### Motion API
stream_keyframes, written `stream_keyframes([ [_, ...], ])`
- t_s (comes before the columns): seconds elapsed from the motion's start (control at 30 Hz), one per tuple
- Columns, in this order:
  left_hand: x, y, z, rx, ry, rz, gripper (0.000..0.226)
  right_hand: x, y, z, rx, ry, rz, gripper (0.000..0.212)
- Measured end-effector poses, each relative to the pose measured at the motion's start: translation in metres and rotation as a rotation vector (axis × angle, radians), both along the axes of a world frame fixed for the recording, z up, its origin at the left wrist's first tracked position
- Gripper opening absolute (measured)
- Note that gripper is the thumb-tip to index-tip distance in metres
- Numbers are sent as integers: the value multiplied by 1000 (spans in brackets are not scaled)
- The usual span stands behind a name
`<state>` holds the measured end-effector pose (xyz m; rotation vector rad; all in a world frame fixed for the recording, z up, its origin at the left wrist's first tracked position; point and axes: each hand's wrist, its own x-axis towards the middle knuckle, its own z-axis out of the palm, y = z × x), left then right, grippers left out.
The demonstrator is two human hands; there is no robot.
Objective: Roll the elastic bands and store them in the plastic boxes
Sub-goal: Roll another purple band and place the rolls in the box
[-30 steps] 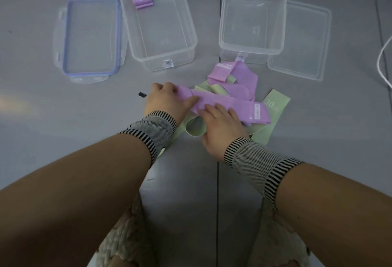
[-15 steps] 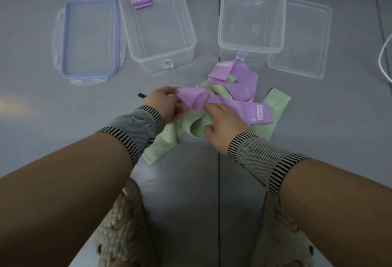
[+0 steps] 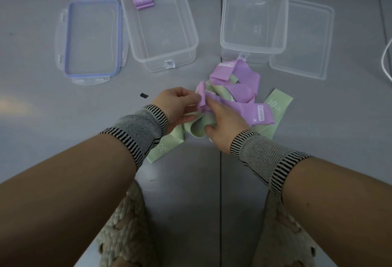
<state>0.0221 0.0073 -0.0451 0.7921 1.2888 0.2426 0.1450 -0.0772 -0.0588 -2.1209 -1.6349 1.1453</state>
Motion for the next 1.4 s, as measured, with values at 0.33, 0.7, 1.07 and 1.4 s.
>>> stream_keyframes([
  [0.33,-13,7,-13,617,572,-141,13,7,-1,1,-40,-11,-19,74],
  [0.7,-18,6,-4,657,824,-96,22,2,1,3,-73,-22,-23,67],
  [1.07,-45,1,4,575,284,-187,43,2,0,-2,-91,-38,-28,68],
  [1.4,-48,1,-28,657,629,-312,50,-5,-6,3,-30,-38,26,68],
])
